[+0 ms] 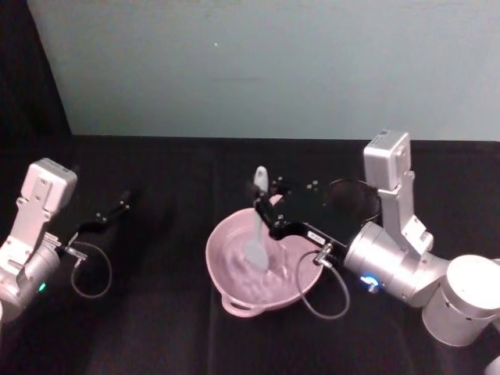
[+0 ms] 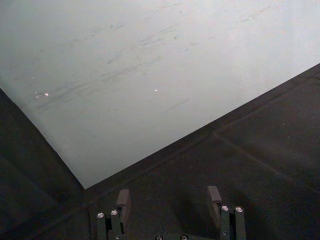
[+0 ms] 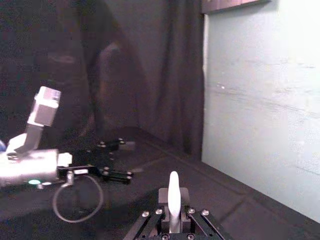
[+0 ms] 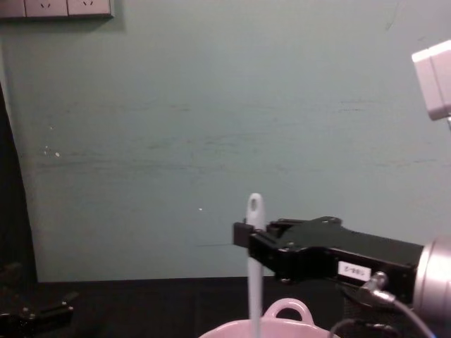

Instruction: Use the one hand to pick up the spoon and stir the clear water in the bowl.

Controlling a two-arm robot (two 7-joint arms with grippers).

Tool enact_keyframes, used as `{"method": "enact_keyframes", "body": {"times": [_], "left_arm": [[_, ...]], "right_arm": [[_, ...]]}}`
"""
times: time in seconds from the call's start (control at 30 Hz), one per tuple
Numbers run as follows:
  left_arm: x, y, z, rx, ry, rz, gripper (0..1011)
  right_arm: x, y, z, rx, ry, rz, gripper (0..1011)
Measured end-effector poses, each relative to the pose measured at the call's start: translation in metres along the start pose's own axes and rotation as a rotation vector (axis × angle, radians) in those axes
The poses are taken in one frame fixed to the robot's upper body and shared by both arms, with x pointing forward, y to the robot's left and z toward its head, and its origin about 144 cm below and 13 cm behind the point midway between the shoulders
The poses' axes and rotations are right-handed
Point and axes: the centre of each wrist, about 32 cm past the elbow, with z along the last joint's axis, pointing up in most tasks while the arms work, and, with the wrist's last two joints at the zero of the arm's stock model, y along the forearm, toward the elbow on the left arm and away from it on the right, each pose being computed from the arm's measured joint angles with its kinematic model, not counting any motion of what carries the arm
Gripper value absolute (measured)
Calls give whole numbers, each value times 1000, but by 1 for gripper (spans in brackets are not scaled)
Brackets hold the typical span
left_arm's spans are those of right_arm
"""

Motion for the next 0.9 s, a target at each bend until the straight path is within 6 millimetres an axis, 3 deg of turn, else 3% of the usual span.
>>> {"method": "enact_keyframes", "body": {"times": [0.4, 0.6, 0.9], "left_arm": [[0, 0, 0, 0, 0, 0, 1005], [0, 0, 0, 0, 0, 0, 1005], [0, 0, 0, 0, 0, 0, 1005]], "right_arm": [[-4, 5, 7, 31, 27, 12, 117], [13, -3, 27, 73, 62, -23, 117], [56, -31, 78, 72, 81, -113, 117]]}}
